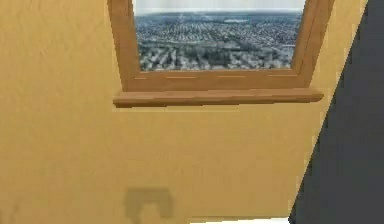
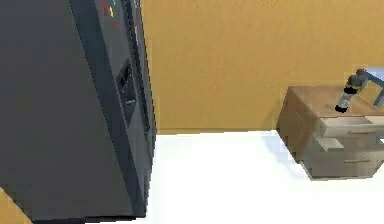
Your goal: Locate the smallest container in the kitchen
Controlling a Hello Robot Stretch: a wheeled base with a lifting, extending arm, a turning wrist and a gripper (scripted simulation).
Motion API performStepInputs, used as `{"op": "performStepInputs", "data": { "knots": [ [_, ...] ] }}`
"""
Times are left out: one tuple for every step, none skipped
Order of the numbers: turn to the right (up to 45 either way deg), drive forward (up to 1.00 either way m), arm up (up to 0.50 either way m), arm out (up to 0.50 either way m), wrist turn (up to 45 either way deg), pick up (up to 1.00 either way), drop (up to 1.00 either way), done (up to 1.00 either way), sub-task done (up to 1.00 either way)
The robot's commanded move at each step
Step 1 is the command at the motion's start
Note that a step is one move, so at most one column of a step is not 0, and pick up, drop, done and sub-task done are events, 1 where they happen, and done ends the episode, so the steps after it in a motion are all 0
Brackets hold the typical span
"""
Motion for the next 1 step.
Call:
{"op": "performStepInputs", "data": {
  "knots": [
    [-45.0,0.0,0.0,0.0,0.0,0.0,0.0,0.0,0.0]
  ]
}}
